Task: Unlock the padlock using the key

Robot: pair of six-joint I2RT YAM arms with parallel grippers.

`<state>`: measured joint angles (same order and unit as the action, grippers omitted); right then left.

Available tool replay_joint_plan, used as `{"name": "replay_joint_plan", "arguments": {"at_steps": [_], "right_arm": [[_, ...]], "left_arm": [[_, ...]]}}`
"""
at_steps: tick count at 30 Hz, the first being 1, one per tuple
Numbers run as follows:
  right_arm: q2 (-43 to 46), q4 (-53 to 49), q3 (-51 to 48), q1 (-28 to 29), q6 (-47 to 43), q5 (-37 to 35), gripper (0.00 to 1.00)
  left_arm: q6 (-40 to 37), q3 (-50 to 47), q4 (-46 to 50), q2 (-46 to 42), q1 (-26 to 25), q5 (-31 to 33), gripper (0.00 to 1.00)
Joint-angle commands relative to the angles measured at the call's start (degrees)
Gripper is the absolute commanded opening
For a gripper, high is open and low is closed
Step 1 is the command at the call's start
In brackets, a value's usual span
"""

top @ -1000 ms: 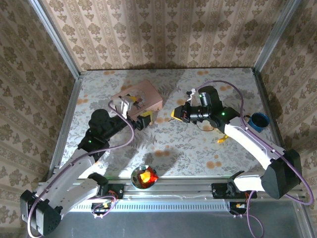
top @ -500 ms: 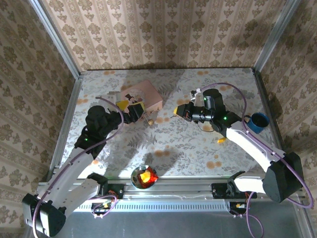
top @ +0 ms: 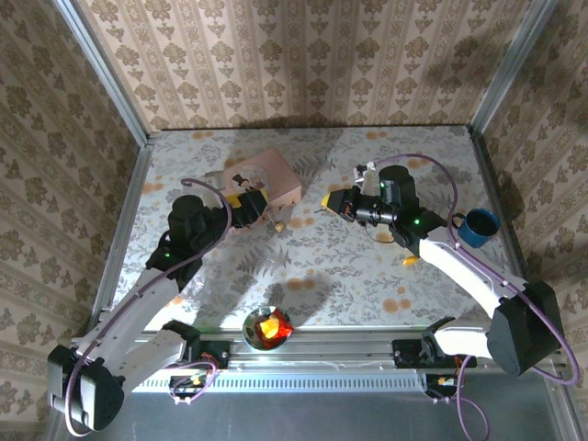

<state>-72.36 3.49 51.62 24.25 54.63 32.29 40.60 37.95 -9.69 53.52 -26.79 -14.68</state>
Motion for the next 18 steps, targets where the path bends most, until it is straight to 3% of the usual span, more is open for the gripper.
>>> {"name": "replay_joint_plan", "arguments": {"at_steps": [1,11,18], "right_arm": [[0.1,3.3,-1.0,-0.3,1.3,-1.4,0.0],[-0.7,6.3,-1.8,-0.3,2.5,-1.5,0.0],[-1.1,7.6,-1.7,-0.3,2.9,-1.5,0.0]], "left_arm": [[2.6,-0.8,-4.1,0.3,0.3,-1.8,0.91],[3.1,-1.2,-8.3,2.9,-1.6,-2.7,0.87],[4.0,0.7,-13.9,8.4,-4.3,-7.7,0.77]]}}
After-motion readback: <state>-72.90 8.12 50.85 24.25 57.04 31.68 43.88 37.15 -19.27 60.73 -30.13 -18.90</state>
